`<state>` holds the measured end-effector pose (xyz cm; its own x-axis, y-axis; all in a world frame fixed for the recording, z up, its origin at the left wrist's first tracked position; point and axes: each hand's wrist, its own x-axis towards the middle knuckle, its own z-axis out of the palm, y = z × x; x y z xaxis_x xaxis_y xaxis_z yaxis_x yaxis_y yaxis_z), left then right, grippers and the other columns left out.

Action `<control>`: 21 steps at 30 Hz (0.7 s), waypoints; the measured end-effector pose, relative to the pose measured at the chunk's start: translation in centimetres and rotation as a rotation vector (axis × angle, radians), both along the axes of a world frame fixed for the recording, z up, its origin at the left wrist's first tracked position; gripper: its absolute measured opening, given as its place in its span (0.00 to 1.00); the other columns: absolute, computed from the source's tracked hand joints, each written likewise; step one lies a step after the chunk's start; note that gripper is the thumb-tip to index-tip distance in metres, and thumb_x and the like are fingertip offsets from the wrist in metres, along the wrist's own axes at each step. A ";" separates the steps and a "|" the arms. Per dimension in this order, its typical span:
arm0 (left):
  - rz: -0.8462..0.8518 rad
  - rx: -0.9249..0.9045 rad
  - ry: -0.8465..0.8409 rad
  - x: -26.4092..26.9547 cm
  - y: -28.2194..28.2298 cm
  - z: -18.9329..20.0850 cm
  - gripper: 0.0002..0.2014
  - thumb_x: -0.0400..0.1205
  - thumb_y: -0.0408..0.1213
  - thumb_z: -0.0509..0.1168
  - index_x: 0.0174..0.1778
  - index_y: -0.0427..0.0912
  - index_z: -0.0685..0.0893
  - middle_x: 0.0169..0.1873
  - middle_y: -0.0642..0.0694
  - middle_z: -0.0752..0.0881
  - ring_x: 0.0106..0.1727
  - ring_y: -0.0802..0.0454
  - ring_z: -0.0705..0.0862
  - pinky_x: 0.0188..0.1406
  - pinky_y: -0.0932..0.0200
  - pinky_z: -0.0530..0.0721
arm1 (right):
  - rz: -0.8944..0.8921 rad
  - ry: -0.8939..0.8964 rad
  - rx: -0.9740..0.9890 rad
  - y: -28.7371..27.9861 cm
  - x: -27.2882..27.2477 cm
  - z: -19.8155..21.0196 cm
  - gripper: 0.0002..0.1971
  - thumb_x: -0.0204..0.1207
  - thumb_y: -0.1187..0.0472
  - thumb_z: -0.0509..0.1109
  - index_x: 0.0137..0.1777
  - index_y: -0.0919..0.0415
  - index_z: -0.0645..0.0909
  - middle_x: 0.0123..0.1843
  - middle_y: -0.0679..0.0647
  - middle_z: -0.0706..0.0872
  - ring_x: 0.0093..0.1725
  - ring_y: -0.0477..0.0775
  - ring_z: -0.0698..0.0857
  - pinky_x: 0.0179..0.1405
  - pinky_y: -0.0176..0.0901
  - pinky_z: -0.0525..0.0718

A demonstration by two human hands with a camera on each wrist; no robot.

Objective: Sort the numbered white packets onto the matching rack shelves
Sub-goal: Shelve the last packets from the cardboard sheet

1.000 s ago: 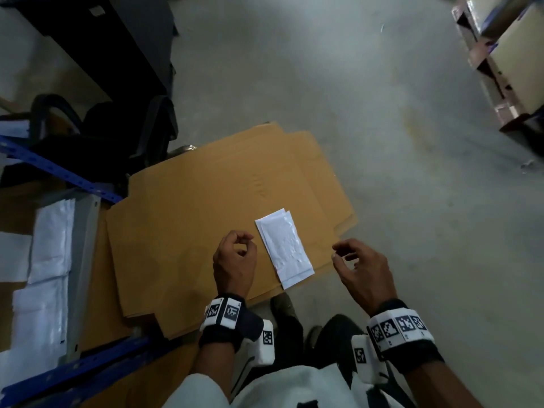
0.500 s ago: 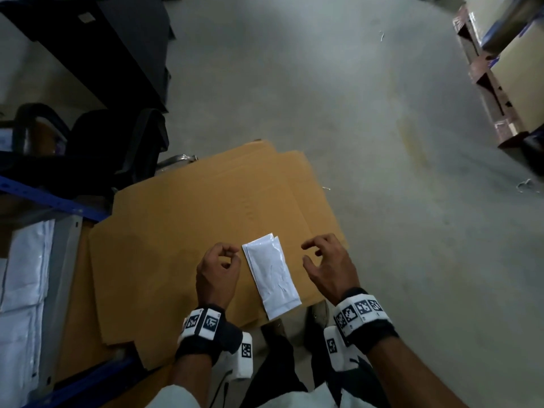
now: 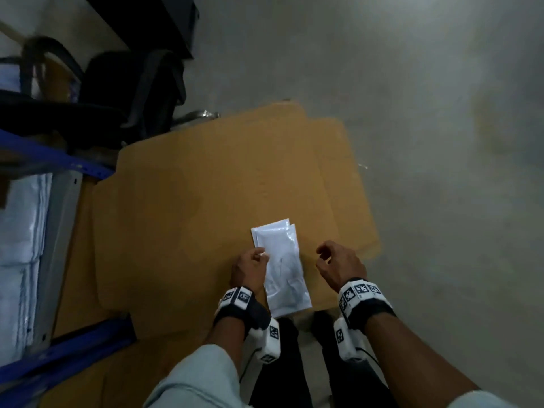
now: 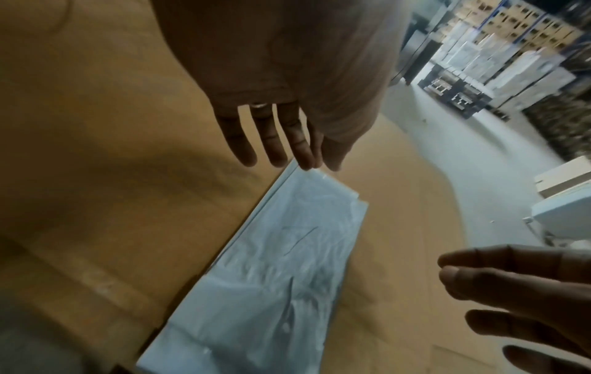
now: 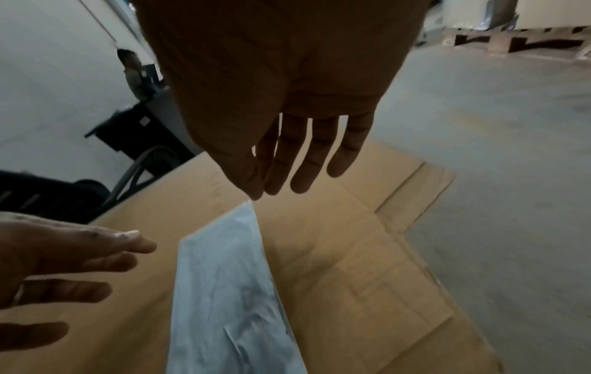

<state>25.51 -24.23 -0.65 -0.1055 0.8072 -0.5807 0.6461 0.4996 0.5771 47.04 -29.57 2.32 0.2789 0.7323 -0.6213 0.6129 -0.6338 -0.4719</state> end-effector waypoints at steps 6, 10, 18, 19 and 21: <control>0.067 -0.007 0.086 -1.2 -1.8 -7.6 0.12 0.81 0.37 0.71 0.60 0.43 0.84 0.54 0.43 0.85 0.56 0.42 0.84 0.61 0.43 0.84 | 0.120 -0.006 -0.104 -0.5 -2.6 -7.2 0.14 0.81 0.42 0.68 0.61 0.47 0.84 0.58 0.46 0.91 0.60 0.57 0.87 0.61 0.50 0.79; 0.140 0.076 0.104 -1.2 -2.2 -8.9 0.08 0.81 0.40 0.72 0.52 0.44 0.81 0.49 0.46 0.84 0.52 0.45 0.83 0.55 0.49 0.82 | 0.091 0.009 -0.061 -0.9 -4.6 -9.8 0.12 0.79 0.42 0.68 0.53 0.48 0.84 0.53 0.48 0.90 0.55 0.58 0.87 0.57 0.51 0.81; 0.325 0.119 0.009 -0.6 -1.9 -9.7 0.08 0.83 0.44 0.71 0.42 0.52 0.77 0.42 0.48 0.86 0.44 0.47 0.84 0.50 0.47 0.84 | -0.138 0.137 0.051 -1.6 -4.8 -9.4 0.06 0.84 0.53 0.65 0.50 0.53 0.72 0.43 0.56 0.86 0.43 0.64 0.83 0.42 0.53 0.81; 0.329 0.140 0.004 -0.7 -1.8 -9.6 0.08 0.83 0.43 0.70 0.43 0.50 0.77 0.41 0.48 0.85 0.43 0.47 0.83 0.49 0.46 0.84 | -0.167 0.135 0.074 -1.6 -4.2 -9.2 0.06 0.85 0.54 0.64 0.51 0.54 0.71 0.44 0.58 0.86 0.43 0.66 0.83 0.42 0.54 0.81; 0.318 0.177 0.011 -0.7 -1.7 -9.4 0.06 0.85 0.42 0.67 0.47 0.49 0.76 0.40 0.51 0.83 0.42 0.46 0.82 0.47 0.45 0.83 | -0.237 0.110 0.133 -1.6 -2.8 -8.9 0.05 0.86 0.57 0.63 0.53 0.56 0.70 0.46 0.62 0.86 0.44 0.69 0.84 0.42 0.56 0.81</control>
